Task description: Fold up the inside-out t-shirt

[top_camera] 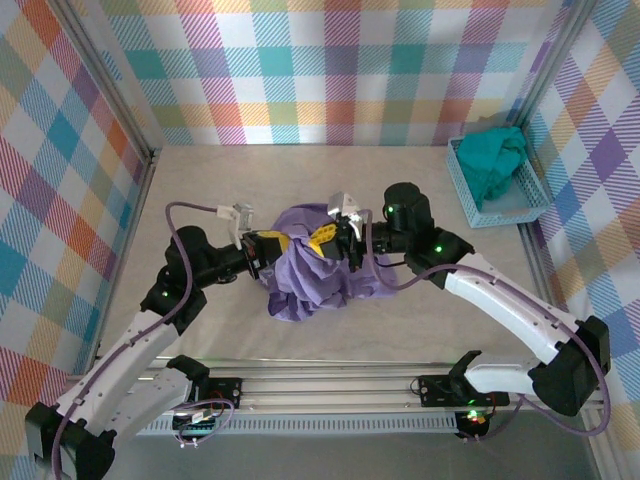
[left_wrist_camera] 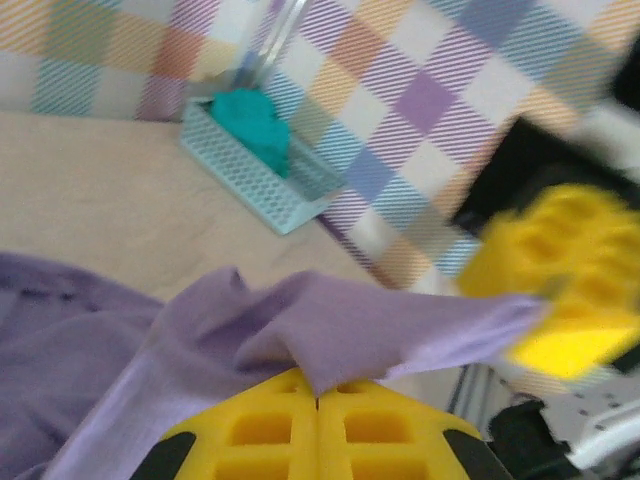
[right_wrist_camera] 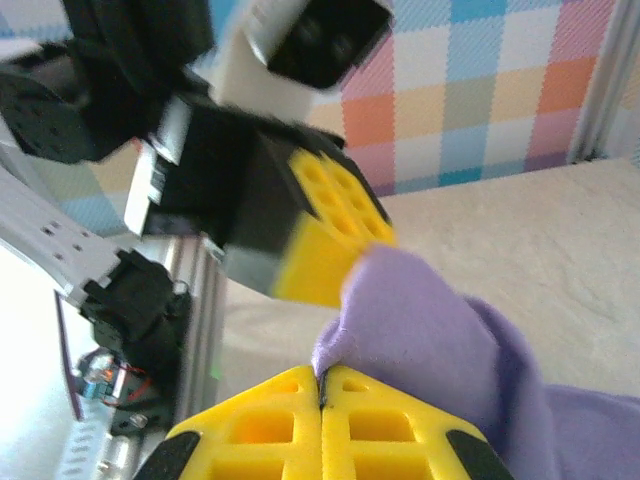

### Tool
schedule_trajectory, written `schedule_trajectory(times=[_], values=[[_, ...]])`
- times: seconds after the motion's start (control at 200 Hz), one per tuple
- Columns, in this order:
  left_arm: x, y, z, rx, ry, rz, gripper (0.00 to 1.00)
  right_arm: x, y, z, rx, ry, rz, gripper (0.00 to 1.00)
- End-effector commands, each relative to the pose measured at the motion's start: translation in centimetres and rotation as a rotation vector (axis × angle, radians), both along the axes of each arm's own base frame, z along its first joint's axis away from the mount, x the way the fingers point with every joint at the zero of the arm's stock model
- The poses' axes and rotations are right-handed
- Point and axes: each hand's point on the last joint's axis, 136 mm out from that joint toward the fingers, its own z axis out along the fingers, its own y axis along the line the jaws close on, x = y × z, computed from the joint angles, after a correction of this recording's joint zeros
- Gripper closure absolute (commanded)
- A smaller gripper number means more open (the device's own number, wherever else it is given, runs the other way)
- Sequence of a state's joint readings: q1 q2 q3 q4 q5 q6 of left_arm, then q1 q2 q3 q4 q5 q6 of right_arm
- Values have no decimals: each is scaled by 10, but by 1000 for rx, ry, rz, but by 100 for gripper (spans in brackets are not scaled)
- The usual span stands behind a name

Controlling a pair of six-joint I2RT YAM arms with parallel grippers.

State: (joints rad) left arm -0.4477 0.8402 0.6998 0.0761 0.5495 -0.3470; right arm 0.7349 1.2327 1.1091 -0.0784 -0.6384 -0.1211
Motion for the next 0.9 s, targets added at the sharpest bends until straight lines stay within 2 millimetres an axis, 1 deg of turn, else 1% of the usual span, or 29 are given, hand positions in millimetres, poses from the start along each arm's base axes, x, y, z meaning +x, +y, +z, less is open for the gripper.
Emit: schedule_trajectory(times=[0.0, 0.1, 0.175, 0.19, 0.21, 0.295, 0.345, 0.45, 0.515, 0.6, 0.645, 0.765, 0.785, 0.815, 0.86, 0.9], values=[[18, 19, -17, 136, 75, 159, 88, -18, 10, 20, 41, 88, 98, 100], [16, 24, -18, 172, 113, 193, 82, -16, 20, 16, 37, 137, 96, 100], [12, 28, -17, 184, 118, 209, 75, -6, 26, 13, 36, 189, 50, 100], [9, 30, -23, 200, 141, 211, 74, -3, 27, 12, 35, 199, 38, 100], [7, 32, -24, 207, 144, 216, 72, 1, 28, 11, 34, 210, 20, 100], [0, 37, -24, 210, 142, 226, 63, 12, 32, 5, 24, 256, -32, 100], [-7, 36, -21, 196, 131, 212, 59, 19, 33, 3, 20, 277, -65, 100], [-19, 35, -13, 161, 108, 184, 50, 27, 36, -1, -2, 314, -99, 100], [-24, 32, -11, 150, 96, 164, 46, 29, 37, -3, -20, 329, -108, 100], [-28, 23, -9, 139, 90, 115, 40, 29, 38, -2, -27, 350, -108, 100], [-28, 18, -10, 146, 90, 97, 39, 27, 39, -1, -25, 360, -93, 100], [-18, 6, -16, 184, 101, 84, 38, 24, 41, 2, -12, 389, -69, 100], [-13, 2, -9, 163, 75, 81, 38, 23, 41, 2, -10, 393, -65, 100], [-11, -3, -7, 153, 69, 67, 39, 22, 41, 3, -9, 400, -59, 100], [-6, -8, -5, 133, 66, 60, 42, 20, 42, 3, -7, 411, -47, 100], [-1, -13, -3, 113, 63, 53, 50, 18, 42, 3, -6, 420, -37, 100]])
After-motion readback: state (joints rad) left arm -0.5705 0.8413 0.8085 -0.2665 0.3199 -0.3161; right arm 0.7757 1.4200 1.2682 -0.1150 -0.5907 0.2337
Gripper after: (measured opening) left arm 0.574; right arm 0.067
